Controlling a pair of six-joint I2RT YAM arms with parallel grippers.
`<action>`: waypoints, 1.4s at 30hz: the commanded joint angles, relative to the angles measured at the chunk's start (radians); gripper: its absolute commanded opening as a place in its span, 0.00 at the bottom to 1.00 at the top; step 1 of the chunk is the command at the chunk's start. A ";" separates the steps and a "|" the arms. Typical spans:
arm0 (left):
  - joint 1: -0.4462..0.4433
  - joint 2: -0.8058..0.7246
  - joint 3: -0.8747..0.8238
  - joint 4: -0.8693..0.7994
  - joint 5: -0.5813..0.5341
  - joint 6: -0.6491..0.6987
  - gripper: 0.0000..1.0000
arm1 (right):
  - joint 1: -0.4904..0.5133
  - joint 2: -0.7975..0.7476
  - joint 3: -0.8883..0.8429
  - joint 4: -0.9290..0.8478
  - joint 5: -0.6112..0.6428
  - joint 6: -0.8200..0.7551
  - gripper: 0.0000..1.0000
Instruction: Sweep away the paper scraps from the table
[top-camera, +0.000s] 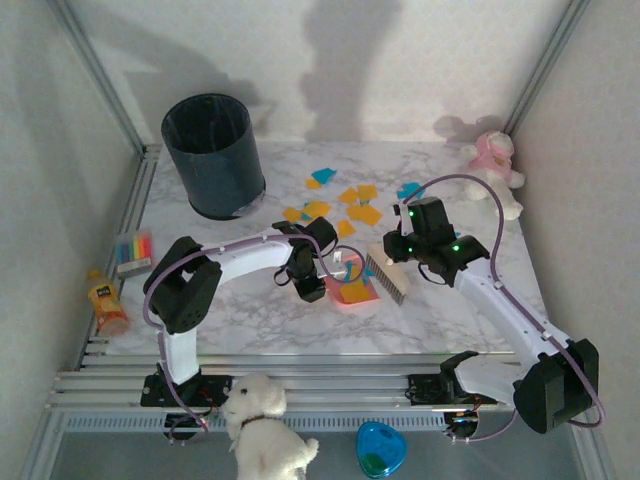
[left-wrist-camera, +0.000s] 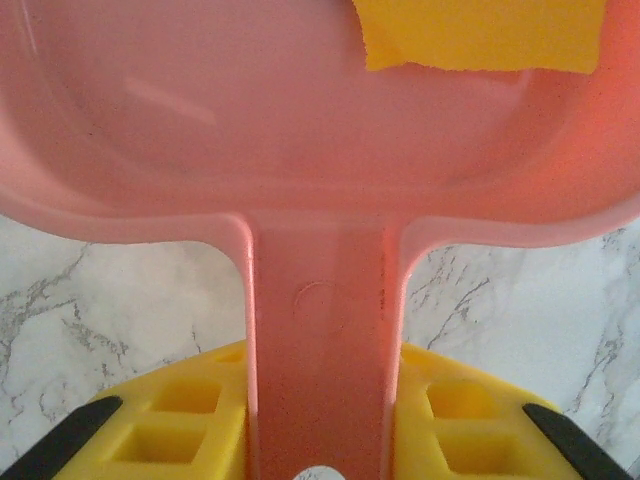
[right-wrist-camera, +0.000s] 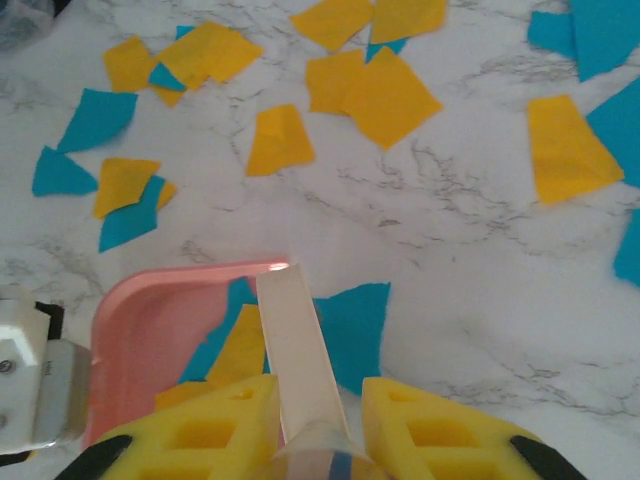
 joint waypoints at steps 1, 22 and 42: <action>-0.013 0.011 0.004 -0.035 0.008 -0.011 0.00 | 0.005 -0.035 0.009 0.000 -0.034 0.020 0.00; -0.012 0.012 0.022 -0.047 0.006 -0.009 0.00 | 0.006 -0.029 -0.077 0.155 0.436 0.142 0.00; -0.012 0.012 0.024 -0.043 -0.003 -0.018 0.00 | 0.027 0.017 -0.178 0.242 0.257 0.158 0.00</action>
